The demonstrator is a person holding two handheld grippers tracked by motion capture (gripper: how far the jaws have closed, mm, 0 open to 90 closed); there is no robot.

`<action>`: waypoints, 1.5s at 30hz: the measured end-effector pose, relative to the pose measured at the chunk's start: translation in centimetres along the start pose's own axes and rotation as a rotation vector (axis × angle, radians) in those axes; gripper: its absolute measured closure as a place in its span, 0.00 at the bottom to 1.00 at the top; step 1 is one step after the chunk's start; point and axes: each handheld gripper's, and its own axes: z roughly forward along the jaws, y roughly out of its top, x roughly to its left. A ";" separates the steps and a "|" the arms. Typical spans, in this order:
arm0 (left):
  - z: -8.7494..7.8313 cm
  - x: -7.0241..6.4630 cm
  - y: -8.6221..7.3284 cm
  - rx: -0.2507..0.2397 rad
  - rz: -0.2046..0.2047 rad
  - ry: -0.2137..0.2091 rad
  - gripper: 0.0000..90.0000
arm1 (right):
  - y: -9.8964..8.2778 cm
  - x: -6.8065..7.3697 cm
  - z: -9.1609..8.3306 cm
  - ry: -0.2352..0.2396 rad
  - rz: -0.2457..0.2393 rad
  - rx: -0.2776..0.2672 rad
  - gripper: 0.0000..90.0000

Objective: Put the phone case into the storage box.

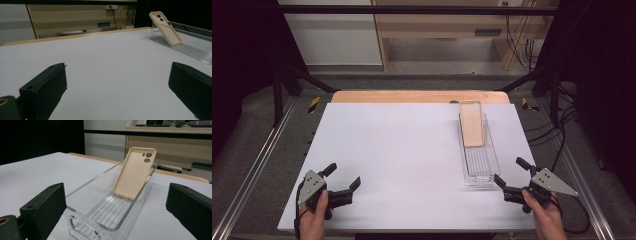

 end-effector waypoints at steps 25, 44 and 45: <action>-0.4 -0.4 0.1 -0.030 0.019 -0.024 0.01 | -0.8 1.2 1.3 0.056 -0.021 -0.021 0.04; -0.6 -0.2 0.0 -0.051 0.008 -0.027 0.01 | -0.7 2.3 2.9 0.098 -0.029 -0.043 0.04; -0.6 -0.2 0.0 -0.052 0.007 -0.027 0.01 | -0.7 2.3 3.1 0.100 -0.029 -0.046 0.04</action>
